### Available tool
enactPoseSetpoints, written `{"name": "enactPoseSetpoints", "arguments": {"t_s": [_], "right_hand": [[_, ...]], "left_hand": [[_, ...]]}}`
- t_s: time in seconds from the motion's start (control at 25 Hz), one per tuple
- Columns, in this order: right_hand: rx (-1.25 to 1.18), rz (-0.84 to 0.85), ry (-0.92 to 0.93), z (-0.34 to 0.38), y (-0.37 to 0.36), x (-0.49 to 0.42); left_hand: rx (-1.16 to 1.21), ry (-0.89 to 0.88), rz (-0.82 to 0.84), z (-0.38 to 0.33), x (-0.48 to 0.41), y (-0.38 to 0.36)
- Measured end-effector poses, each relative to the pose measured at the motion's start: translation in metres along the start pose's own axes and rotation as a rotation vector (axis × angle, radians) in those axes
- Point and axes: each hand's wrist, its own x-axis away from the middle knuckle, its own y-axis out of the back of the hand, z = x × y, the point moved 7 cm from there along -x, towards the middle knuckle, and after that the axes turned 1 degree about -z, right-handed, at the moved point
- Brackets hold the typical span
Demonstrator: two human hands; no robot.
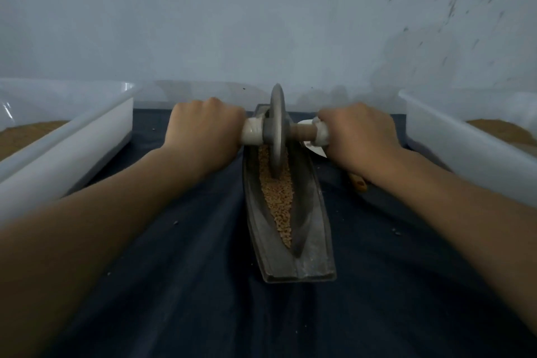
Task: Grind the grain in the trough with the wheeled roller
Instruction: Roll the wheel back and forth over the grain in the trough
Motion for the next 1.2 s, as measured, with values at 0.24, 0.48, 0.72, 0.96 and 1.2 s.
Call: {"name": "enactPoseSetpoints", "arguments": {"t_s": [0.24, 0.48, 0.72, 0.96, 1.2], "right_hand": [[-0.020, -0.034, 0.147, -0.013, 0.043, 0.088], [0.091, -0.108, 0.011, -0.002, 0.015, 0.032], [-0.044, 0.037, -0.068, -0.010, -0.010, 0.008], [-0.056, -0.090, 0.144, -0.011, 0.046, 0.095], [0.123, -0.075, 0.007, -0.001, 0.014, 0.026]], "left_hand": [[0.036, -0.218, -0.183, 0.004, 0.076, 0.070], [-0.002, -0.017, -0.094, 0.000, 0.034, 0.011], [-0.056, -0.044, -0.052, -0.006, -0.005, 0.009], [0.000, -0.270, -0.231, 0.000, 0.071, 0.073], [0.032, -0.039, -0.098, 0.001, 0.024, 0.005]]}}
